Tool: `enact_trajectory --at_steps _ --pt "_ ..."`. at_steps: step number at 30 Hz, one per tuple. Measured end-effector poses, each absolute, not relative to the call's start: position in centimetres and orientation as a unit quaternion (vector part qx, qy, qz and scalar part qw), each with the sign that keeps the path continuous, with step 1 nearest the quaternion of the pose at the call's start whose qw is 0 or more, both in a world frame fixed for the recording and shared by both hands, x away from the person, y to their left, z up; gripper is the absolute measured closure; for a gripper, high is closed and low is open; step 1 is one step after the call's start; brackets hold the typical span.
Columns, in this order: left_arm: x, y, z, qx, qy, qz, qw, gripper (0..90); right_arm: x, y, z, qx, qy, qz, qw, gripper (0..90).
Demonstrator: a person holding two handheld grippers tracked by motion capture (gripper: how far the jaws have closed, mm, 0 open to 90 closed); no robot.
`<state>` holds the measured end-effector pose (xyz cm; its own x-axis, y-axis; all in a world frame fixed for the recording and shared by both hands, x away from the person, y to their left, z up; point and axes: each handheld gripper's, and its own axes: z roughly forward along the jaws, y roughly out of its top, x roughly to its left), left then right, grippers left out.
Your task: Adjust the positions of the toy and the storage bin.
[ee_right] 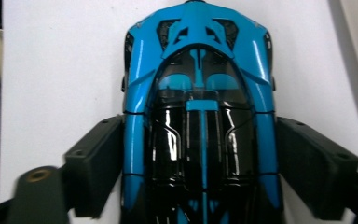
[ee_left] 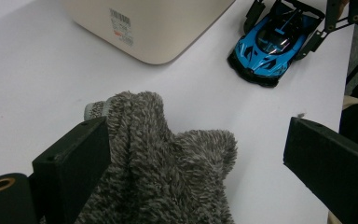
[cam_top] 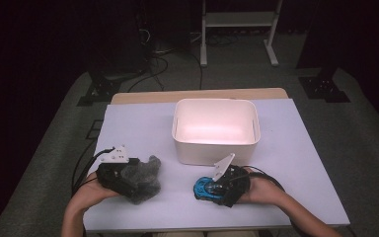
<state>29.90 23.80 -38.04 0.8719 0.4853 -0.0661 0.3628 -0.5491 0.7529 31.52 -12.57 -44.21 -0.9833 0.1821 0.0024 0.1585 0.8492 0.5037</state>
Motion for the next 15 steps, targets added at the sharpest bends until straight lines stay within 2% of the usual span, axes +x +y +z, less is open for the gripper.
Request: enact_trajectory --at_steps 6,15 --pt "29.81 23.86 -37.94 0.877 0.241 0.076 0.410 6.7 31.37 -12.55 -44.10 0.085 0.962 0.258 0.024 24.7" --pt "29.84 23.93 -38.04 0.877 0.242 0.075 0.408 6.7 31.37 -12.44 -43.98 0.080 0.964 0.252 0.024 25.0"
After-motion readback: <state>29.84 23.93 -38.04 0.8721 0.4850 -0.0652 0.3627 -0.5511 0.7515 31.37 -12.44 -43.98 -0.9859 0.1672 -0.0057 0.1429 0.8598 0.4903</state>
